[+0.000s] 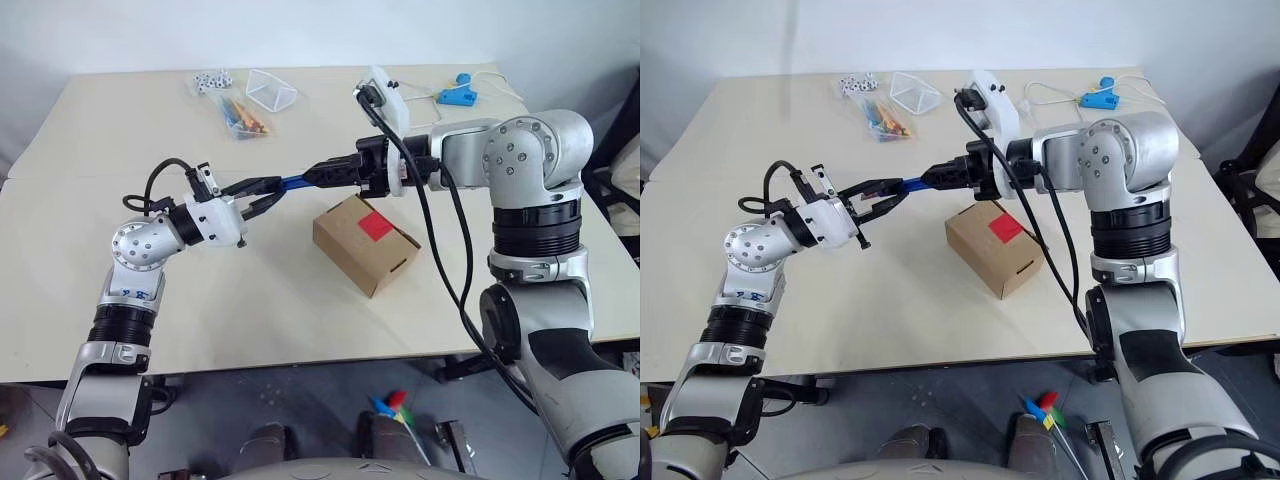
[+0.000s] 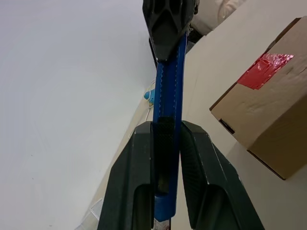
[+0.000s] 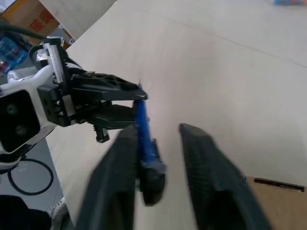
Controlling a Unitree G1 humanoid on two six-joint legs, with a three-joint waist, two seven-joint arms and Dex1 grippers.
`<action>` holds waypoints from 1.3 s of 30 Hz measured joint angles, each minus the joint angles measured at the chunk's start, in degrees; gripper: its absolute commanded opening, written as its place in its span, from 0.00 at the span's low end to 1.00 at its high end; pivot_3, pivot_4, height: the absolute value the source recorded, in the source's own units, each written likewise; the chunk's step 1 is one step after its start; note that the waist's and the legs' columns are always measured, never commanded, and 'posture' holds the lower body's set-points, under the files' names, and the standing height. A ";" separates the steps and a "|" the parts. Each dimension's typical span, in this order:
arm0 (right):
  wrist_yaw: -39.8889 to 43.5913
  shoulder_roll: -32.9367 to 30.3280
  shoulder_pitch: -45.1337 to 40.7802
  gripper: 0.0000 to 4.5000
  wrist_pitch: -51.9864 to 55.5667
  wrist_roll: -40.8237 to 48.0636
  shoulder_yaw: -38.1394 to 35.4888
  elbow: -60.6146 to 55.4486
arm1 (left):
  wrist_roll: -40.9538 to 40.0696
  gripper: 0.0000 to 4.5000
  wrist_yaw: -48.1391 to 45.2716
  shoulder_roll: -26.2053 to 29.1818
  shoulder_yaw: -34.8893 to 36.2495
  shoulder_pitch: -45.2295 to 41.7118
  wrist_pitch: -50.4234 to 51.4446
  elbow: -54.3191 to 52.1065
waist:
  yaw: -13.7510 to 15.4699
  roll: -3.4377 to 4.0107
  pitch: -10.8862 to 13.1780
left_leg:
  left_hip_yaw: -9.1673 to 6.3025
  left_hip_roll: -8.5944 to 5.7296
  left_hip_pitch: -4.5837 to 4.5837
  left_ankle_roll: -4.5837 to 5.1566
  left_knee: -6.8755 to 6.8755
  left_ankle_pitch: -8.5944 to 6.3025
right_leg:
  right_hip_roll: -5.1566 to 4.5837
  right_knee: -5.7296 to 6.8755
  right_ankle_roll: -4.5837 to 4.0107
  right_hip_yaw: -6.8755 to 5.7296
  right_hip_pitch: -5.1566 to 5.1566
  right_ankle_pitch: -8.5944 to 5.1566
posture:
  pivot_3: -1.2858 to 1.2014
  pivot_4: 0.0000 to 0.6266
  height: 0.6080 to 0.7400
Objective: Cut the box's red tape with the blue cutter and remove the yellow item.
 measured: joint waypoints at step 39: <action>-3.49 -15.57 6.20 0.03 2.02 -0.80 -4.23 -11.25 | -19.74 0.96 -16.93 5.54 7.20 -0.20 38.79 -2.76 | 0.20 -0.05 0.03 | 0.00 0.01 -0.04 0.01 -0.02 -0.01 | 0.02 -0.04 0.01 0.01 -0.02 0.01 | 0.52 0.24 1.00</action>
